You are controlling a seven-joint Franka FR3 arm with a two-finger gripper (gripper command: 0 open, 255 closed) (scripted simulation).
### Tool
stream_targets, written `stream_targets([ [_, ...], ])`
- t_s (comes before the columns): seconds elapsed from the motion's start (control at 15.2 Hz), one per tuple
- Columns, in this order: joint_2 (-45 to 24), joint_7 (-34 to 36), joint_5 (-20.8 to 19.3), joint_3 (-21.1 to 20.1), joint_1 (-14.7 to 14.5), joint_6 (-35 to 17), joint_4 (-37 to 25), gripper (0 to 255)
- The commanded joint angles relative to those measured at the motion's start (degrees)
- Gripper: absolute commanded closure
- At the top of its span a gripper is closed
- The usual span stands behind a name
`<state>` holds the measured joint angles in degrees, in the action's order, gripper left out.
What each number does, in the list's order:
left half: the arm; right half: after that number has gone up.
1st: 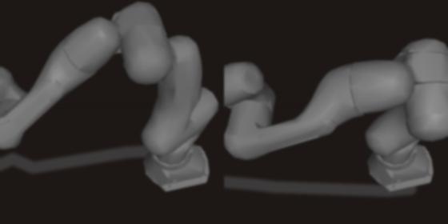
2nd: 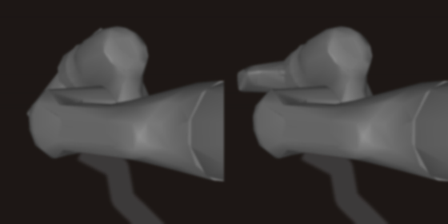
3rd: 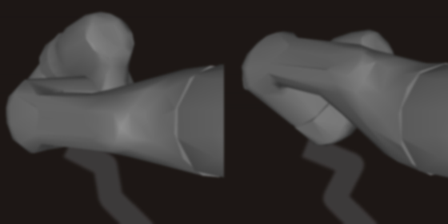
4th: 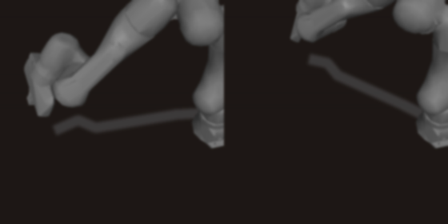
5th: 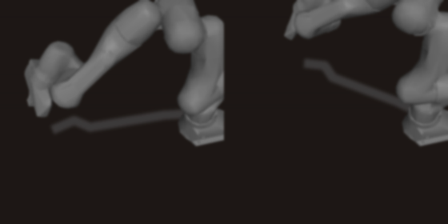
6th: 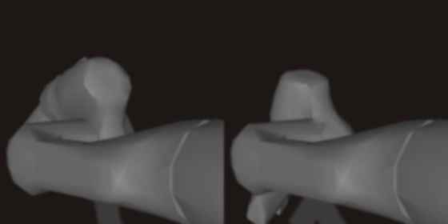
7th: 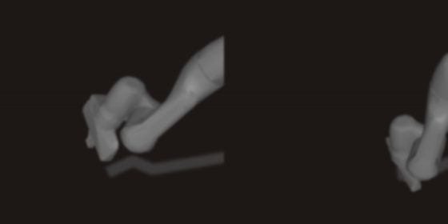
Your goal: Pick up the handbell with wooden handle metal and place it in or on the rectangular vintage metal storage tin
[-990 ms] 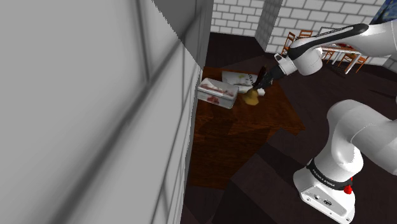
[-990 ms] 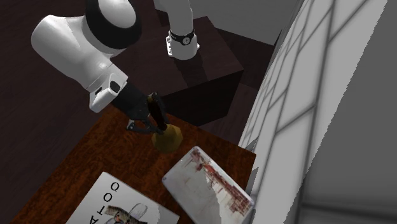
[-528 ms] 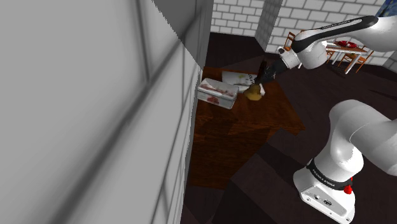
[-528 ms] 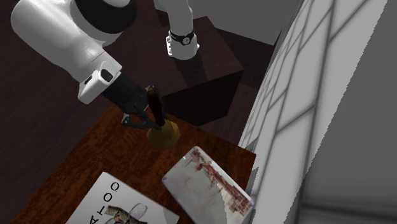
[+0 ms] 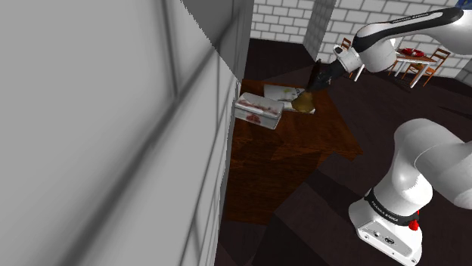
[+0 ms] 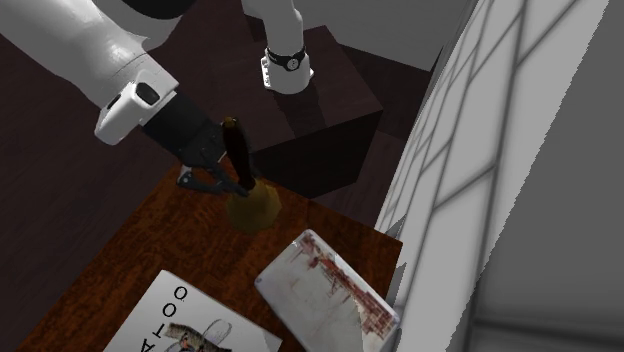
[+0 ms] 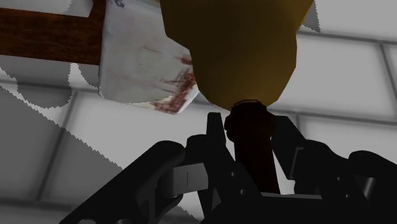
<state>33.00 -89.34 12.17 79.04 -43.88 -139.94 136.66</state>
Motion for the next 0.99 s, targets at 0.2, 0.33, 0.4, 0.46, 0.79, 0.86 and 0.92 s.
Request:
stream_targets([
  [0.2, -1.6, 1.4, 1.4, 1.9, -5.1, 0.1, -3.2, 255],
  [0.33, -3.0, 1.9, 2.8, 6.8, -12.6, -1.1, -6.1, 255],
  [0.4, -3.4, 2.4, 3.1, 9.4, -16.5, -1.6, -7.7, 255],
  [0.46, -3.6, 3.0, 3.3, 12.1, -20.6, -2.1, -9.3, 255],
  [0.79, -1.8, 7.7, 1.1, 25.4, -40.1, -4.0, -18.1, 255],
  [0.86, -1.0, 8.9, 0.3, 27.8, -43.6, -4.2, -20.1, 255],
  [0.92, -0.1, 10.1, -0.7, 30.0, -47.1, -4.3, -22.2, 255],
])
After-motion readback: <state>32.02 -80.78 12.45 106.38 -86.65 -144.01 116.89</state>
